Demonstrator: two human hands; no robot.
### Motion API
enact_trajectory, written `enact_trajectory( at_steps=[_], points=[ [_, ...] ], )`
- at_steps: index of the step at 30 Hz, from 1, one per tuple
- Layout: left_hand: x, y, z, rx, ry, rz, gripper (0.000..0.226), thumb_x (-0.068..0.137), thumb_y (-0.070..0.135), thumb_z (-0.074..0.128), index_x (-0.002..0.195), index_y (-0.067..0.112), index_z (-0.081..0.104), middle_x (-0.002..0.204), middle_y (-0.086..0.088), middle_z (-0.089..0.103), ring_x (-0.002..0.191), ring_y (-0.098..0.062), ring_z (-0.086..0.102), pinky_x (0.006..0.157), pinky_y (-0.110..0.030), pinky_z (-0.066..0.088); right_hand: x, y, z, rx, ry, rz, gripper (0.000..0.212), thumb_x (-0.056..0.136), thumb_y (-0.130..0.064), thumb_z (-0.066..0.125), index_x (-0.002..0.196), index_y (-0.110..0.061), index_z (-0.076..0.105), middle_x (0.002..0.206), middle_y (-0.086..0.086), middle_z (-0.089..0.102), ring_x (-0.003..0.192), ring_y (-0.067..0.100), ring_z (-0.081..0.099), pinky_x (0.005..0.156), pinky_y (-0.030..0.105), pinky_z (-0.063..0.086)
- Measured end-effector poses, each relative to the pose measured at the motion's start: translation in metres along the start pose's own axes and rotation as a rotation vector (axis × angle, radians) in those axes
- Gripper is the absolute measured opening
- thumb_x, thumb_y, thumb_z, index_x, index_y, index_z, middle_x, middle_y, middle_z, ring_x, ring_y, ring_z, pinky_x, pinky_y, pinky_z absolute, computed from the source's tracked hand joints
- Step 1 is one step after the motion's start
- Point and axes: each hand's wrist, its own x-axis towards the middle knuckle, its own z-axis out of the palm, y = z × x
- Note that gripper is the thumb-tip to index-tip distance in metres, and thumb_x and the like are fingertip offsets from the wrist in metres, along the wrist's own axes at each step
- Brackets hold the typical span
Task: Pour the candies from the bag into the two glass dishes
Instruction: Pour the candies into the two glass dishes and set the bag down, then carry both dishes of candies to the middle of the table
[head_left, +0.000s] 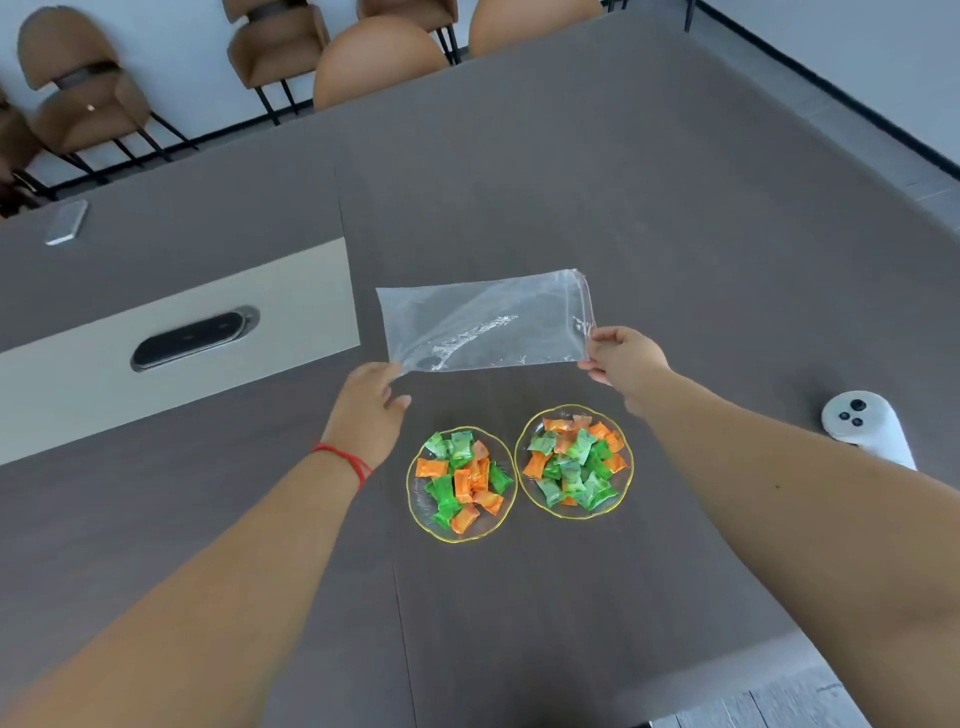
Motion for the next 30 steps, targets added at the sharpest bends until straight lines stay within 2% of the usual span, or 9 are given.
enact_trajectory(
  at_steps=[3, 7, 10, 12, 13, 15, 20, 24, 30],
  points=[
    [0.009, -0.023, 0.034, 0.066, -0.167, -0.059, 0.063, 0.089, 0.016, 0.054, 0.144, 0.019, 0.024, 0.155, -0.002, 0.024, 0.142, -0.023, 0.027, 0.118, -0.037, 0.021, 0.013, 0.017, 0.011, -0.096, -0.036, 0.016, 0.027, 0.090, -0.004, 0.054, 0.107, -0.024, 0.063, 0.109, 0.006, 0.071, 0.105, 0.022, 0.068, 0.094, 0.039, 0.055],
    [0.013, -0.048, 0.064, 0.068, -0.281, -0.200, 0.068, 0.092, 0.014, 0.049, 0.148, 0.022, 0.011, 0.160, 0.002, 0.001, 0.146, -0.021, 0.010, 0.117, -0.035, 0.015, 0.020, 0.038, 0.017, -0.205, -0.170, -0.042, 0.043, 0.093, -0.002, 0.051, 0.132, -0.020, 0.054, 0.132, 0.012, 0.060, 0.120, 0.031, 0.058, 0.100, 0.041, 0.050],
    [0.007, -0.068, 0.073, 0.002, -0.148, -0.433, 0.054, 0.093, 0.015, 0.044, 0.144, 0.013, 0.027, 0.156, -0.010, 0.023, 0.142, -0.028, 0.025, 0.114, -0.036, 0.024, 0.027, 0.056, 0.011, -0.409, -0.074, -0.104, 0.044, 0.095, -0.013, 0.049, 0.137, -0.026, 0.046, 0.138, 0.000, 0.053, 0.103, 0.027, 0.064, 0.075, 0.037, 0.057],
    [0.000, -0.080, 0.074, -0.015, -0.111, -0.571, 0.028, 0.093, 0.018, 0.041, 0.110, 0.004, 0.058, 0.129, -0.024, 0.054, 0.125, -0.038, 0.047, 0.100, -0.039, 0.041, 0.025, 0.065, 0.001, -0.666, 0.045, -0.107, 0.045, 0.095, -0.034, 0.050, 0.138, -0.022, 0.046, 0.131, 0.004, 0.055, 0.091, 0.026, 0.063, 0.068, 0.034, 0.054],
    [-0.002, -0.088, 0.078, -0.051, -0.126, -0.609, 0.025, 0.092, 0.020, 0.040, 0.083, 0.007, 0.059, 0.114, -0.026, 0.061, 0.113, -0.041, 0.056, 0.091, -0.039, 0.047, 0.024, 0.070, -0.005, -0.809, 0.056, -0.097, 0.046, 0.094, -0.043, 0.047, 0.134, -0.019, 0.048, 0.122, 0.006, 0.059, 0.089, 0.026, 0.063, 0.073, 0.036, 0.055],
    [-0.008, -0.096, 0.087, -0.158, -0.198, -0.679, 0.029, 0.092, 0.023, 0.042, 0.065, 0.017, 0.045, 0.110, -0.029, 0.063, 0.093, -0.039, 0.063, 0.087, -0.047, 0.053, 0.017, 0.080, -0.017, -1.020, 0.011, -0.080, 0.049, 0.095, -0.052, 0.038, 0.123, -0.014, 0.051, 0.102, 0.008, 0.065, 0.086, 0.028, 0.064, 0.077, 0.038, 0.054],
    [-0.024, -0.083, 0.098, -0.478, -0.247, -0.800, 0.010, 0.095, 0.017, 0.042, 0.100, 0.012, 0.049, 0.110, -0.015, 0.056, 0.088, -0.031, 0.063, 0.078, -0.047, 0.057, 0.008, 0.099, -0.026, -1.173, -0.132, -0.140, 0.035, 0.102, -0.036, 0.030, 0.116, -0.011, 0.051, 0.096, 0.013, 0.066, 0.089, 0.031, 0.063, 0.073, 0.037, 0.050],
    [-0.028, -0.084, 0.106, -0.553, -0.212, -0.788, 0.014, 0.096, 0.017, 0.041, 0.092, 0.009, 0.052, 0.101, -0.016, 0.054, 0.076, -0.025, 0.060, 0.077, -0.047, 0.057, 0.005, 0.110, -0.027, -1.071, -0.121, -0.165, 0.024, 0.102, -0.022, 0.033, 0.104, -0.010, 0.054, 0.088, 0.012, 0.063, 0.081, 0.030, 0.060, 0.064, 0.032, 0.043],
    [-0.048, -0.094, 0.085, -0.437, -0.141, -0.655, 0.013, 0.091, 0.008, 0.035, 0.093, 0.005, 0.047, 0.070, -0.009, 0.057, 0.065, -0.023, 0.059, 0.057, -0.030, 0.048, -0.014, 0.109, -0.027, -1.002, -0.129, -0.183, 0.022, 0.100, -0.022, 0.034, 0.091, -0.015, 0.053, 0.078, 0.001, 0.059, 0.075, 0.024, 0.058, 0.068, 0.035, 0.047]
  ],
)
